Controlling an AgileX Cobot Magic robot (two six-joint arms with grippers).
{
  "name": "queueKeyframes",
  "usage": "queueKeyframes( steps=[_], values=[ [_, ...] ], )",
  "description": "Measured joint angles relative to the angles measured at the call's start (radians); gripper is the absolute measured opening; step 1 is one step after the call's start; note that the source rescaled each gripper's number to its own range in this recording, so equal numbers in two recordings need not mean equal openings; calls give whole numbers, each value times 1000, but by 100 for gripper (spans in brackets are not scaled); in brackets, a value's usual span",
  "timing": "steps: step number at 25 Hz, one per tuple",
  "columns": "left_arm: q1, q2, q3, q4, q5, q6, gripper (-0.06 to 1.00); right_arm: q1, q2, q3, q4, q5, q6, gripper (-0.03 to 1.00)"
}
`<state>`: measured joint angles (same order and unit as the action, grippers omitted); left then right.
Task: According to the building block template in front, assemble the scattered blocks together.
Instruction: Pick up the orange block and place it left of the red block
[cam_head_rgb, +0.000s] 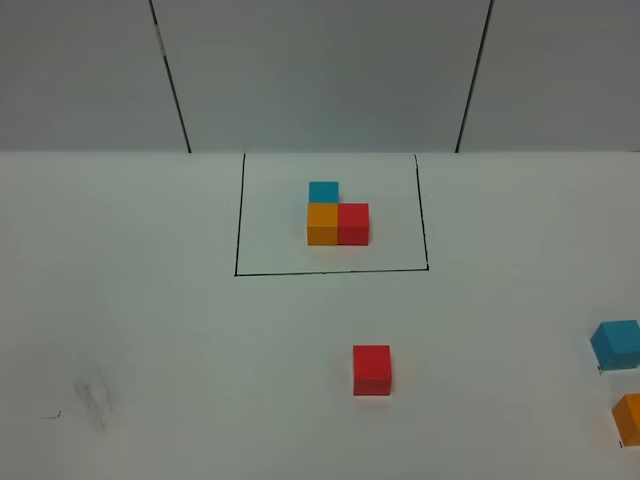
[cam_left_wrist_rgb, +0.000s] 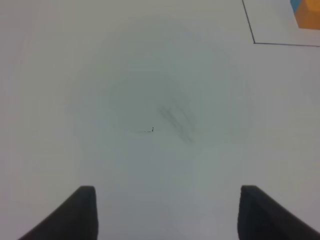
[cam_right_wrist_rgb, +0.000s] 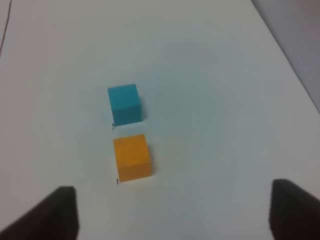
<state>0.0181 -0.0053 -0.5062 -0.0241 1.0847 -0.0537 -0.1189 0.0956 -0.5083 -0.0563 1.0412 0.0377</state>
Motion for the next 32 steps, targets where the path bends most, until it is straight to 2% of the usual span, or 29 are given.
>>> queueKeyframes(
  steps=[2,6,10,12,18,24,32],
  values=[
    [0,0,0,0,0,0,33,0,71,-13,0,-22,0,95],
    [0,0,0,0,0,0,33,0,253,-50,1,-65,0,100],
    [0,0,0,0,0,0,33,0,459,-68,1,-129,0,100],
    [0,0,0,0,0,0,33,0,564,-68,1,-170,0,96],
    [0,0,0,0,0,0,33,0,885,-72,5,-360,0,90],
    [0,0,0,0,0,-1,33,6,1124,-123,40,-374,-6,90],
    [0,0,0,0,0,-1,33,34,1290,-225,43,-363,-132,89]
  ],
)
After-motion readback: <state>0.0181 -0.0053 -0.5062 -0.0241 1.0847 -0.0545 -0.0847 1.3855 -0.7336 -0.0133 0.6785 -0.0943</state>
